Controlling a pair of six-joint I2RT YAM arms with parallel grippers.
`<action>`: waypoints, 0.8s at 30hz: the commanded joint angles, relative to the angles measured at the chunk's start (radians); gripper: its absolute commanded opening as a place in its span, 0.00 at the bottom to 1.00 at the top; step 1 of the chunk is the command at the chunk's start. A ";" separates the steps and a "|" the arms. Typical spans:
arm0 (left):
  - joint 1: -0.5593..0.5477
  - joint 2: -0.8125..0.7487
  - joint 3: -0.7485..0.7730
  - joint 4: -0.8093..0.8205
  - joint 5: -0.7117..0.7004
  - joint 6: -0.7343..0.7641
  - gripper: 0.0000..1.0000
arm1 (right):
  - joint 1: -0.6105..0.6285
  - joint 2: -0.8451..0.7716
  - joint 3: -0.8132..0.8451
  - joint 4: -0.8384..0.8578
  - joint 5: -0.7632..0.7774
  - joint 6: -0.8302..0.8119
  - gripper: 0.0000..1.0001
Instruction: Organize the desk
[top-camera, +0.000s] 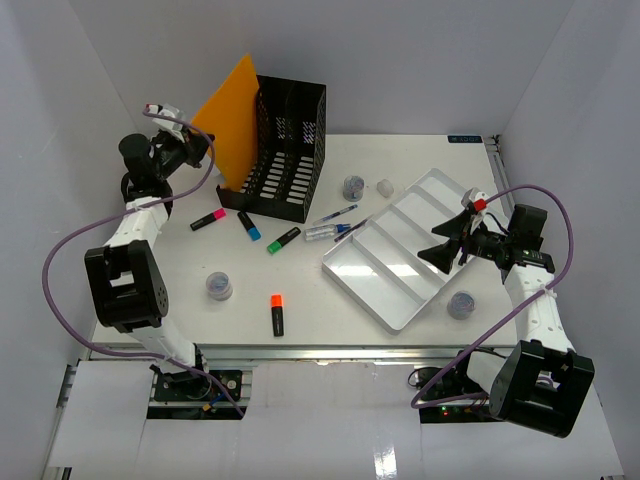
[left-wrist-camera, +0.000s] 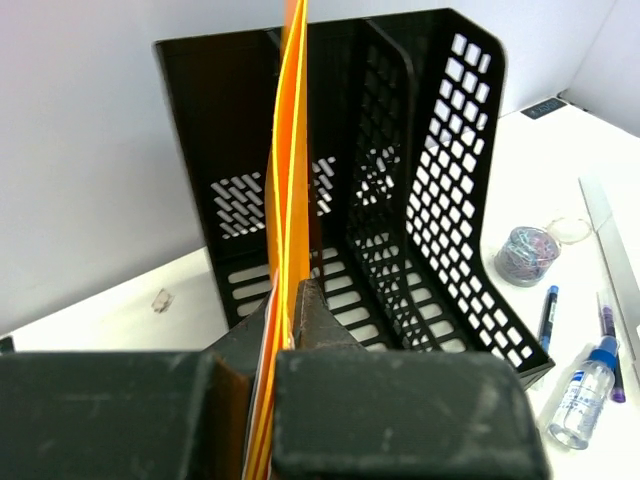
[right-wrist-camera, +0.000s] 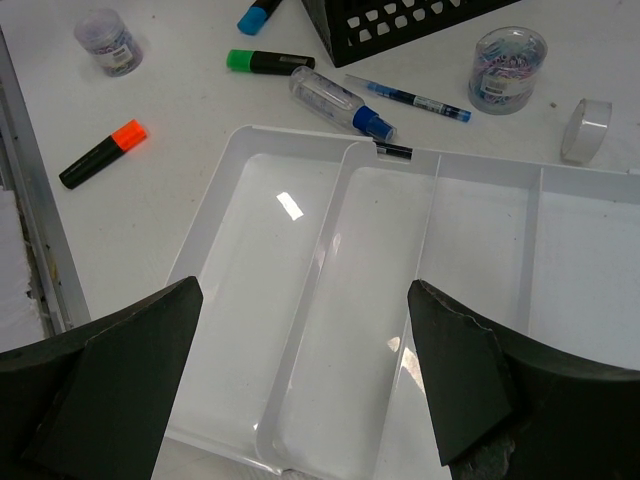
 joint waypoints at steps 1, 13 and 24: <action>0.016 -0.001 0.041 0.008 0.007 -0.023 0.04 | 0.005 -0.003 0.014 -0.002 -0.029 -0.015 0.90; 0.016 0.002 0.052 -0.004 -0.034 -0.070 0.53 | 0.007 0.001 0.014 -0.002 -0.023 -0.015 0.90; 0.016 -0.120 0.047 0.037 -0.200 -0.159 0.93 | 0.012 0.004 0.014 -0.005 -0.013 -0.018 0.90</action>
